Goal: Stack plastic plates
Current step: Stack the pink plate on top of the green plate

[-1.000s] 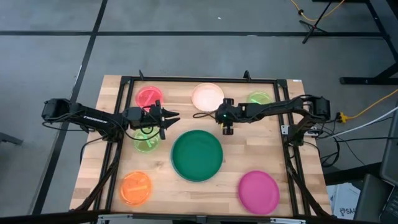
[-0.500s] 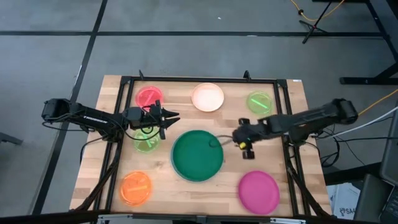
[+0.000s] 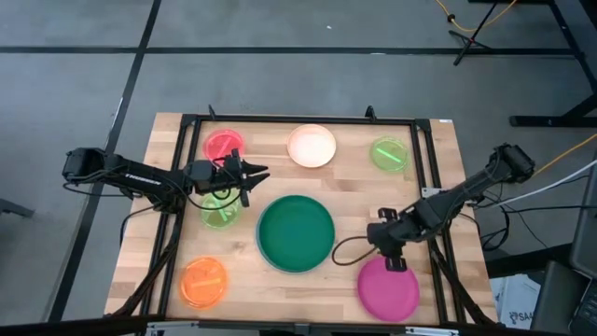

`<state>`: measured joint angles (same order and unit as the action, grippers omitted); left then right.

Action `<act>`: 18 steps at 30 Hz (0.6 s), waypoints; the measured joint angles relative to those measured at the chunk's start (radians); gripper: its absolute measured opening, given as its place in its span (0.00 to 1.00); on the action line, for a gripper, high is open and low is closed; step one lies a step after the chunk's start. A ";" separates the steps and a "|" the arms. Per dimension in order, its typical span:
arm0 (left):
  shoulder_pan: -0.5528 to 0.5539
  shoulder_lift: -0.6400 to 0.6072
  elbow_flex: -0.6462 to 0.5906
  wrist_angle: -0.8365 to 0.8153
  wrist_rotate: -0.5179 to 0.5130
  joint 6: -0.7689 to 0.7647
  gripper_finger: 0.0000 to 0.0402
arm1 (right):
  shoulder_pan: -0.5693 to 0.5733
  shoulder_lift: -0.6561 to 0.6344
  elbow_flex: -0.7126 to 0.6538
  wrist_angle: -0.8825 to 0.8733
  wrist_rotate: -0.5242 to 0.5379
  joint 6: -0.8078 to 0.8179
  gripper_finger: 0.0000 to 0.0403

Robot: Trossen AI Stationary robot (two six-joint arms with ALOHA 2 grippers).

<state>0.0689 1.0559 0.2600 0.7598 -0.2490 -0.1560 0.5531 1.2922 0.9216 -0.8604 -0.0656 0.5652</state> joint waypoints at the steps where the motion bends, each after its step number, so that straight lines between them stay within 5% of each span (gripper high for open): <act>1: 0.000 0.000 0.000 0.000 0.000 0.000 0.25 | 0.012 0.003 0.000 -0.003 0.003 0.015 0.34; 18: 0.001 0.000 0.000 0.005 -0.046 0.009 0.25 | 0.056 0.007 -0.239 0.251 -0.025 0.149 0.34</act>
<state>0.0696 1.0557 0.2600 0.7650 -0.2955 -0.1474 0.6086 1.2991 0.6823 -0.6091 -0.0908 0.7147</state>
